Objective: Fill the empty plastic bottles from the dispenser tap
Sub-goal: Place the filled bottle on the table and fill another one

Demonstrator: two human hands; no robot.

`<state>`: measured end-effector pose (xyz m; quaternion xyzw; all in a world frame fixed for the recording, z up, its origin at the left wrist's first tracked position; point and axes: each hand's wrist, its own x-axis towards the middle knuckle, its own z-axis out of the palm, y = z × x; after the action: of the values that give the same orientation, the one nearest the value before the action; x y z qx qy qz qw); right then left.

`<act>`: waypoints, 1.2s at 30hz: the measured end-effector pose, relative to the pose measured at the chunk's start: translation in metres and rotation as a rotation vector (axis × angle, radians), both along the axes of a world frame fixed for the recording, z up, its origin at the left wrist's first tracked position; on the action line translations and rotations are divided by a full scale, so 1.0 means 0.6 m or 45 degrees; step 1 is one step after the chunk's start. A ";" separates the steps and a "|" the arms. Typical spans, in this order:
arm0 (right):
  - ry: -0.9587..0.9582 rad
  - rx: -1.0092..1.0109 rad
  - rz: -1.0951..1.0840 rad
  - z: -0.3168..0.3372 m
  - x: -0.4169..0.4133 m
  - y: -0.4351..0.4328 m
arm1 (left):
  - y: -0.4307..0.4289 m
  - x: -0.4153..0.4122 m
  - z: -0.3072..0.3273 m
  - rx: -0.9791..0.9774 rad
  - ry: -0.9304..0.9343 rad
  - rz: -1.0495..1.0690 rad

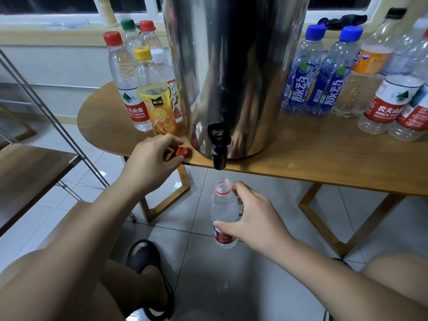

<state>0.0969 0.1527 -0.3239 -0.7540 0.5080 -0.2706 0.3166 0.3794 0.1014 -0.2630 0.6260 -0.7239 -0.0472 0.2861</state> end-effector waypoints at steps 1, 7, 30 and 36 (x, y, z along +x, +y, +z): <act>-0.007 0.000 0.000 0.001 -0.001 0.002 | 0.002 -0.002 0.001 -0.009 0.005 0.004; -0.015 0.015 0.031 0.003 -0.003 0.012 | 0.036 -0.012 0.019 -0.007 0.153 -0.024; 0.150 -0.032 0.152 0.017 0.009 0.023 | 0.104 -0.076 0.050 0.143 -0.044 -0.523; 0.172 -0.033 0.169 0.018 0.009 0.027 | 0.101 -0.081 0.055 0.224 -0.056 -0.624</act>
<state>0.1022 0.1689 -0.3131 -0.8065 0.4737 -0.2043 0.2890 0.3305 0.1618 -0.2298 0.4553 -0.8531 -0.1641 0.1947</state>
